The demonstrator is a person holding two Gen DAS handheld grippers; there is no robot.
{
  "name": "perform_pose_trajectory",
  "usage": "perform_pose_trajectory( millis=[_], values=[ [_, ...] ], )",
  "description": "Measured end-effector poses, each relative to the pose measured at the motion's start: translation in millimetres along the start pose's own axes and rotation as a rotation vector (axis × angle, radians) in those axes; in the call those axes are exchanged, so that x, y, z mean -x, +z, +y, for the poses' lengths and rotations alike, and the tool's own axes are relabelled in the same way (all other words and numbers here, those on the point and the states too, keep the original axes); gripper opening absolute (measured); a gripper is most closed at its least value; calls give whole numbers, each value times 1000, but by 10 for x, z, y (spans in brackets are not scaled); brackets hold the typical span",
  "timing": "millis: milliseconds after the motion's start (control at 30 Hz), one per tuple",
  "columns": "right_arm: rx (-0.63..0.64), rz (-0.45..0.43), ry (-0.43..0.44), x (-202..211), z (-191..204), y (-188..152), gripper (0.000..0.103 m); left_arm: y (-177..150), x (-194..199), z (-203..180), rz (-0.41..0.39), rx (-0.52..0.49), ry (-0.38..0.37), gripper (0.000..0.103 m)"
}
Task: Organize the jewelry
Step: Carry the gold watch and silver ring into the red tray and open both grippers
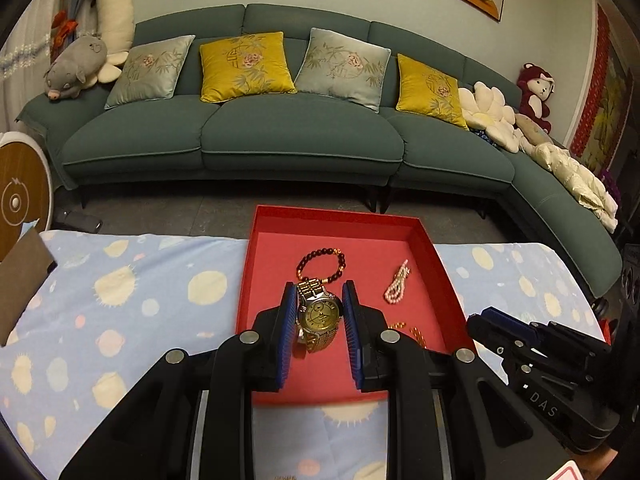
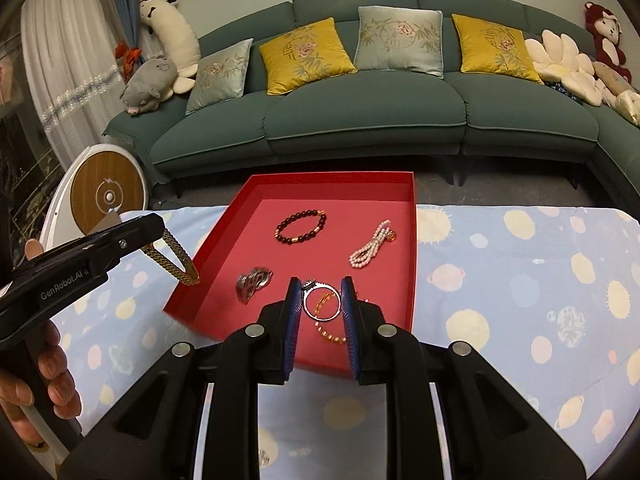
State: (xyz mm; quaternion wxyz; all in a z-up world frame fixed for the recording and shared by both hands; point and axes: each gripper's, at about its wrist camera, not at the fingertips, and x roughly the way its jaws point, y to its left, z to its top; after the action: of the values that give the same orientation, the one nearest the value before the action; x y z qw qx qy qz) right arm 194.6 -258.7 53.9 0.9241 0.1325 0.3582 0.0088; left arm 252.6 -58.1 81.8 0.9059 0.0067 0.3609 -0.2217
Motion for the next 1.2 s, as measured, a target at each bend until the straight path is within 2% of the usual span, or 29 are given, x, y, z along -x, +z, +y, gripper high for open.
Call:
perform_pose_trajectory(
  millis=[267, 400, 533, 600, 633, 667, 800, 933, 1100, 1200],
  values=[
    [-49, 69, -46, -676, -210, 62, 19, 84, -799, 116, 55, -7, 63, 20],
    [-38, 88, -53, -875, -217, 55, 20, 28, -995, 191, 75, 10, 64, 20],
    [-20, 88, -52, -971, -210, 44, 22, 15, -1036, 240, 37, 30, 58, 21],
    [-19, 61, -54, -914, -202, 44, 29, 26, -969, 272, 6, 49, 51, 23],
    [-19, 44, -59, -848, -201, 45, 34, 38, -915, 293, -1, 60, 48, 32],
    [-20, 25, -55, -754, -199, 45, 35, 42, -828, 316, -12, 76, 50, 39],
    [-29, 12, -17, -299, -158, 19, 35, -22, -368, 388, -21, 106, 23, 39],
    [2, 9, -10, 244, -27, -164, 35, -252, 107, 432, 12, 117, 3, 40],
    [14, 70, 5, 589, 177, -665, 35, -694, 452, 452, 92, 95, 23, 40],
    [40, 98, 2, 704, 333, -965, 35, -986, 580, 539, 127, 135, 23, 40]
  ],
)
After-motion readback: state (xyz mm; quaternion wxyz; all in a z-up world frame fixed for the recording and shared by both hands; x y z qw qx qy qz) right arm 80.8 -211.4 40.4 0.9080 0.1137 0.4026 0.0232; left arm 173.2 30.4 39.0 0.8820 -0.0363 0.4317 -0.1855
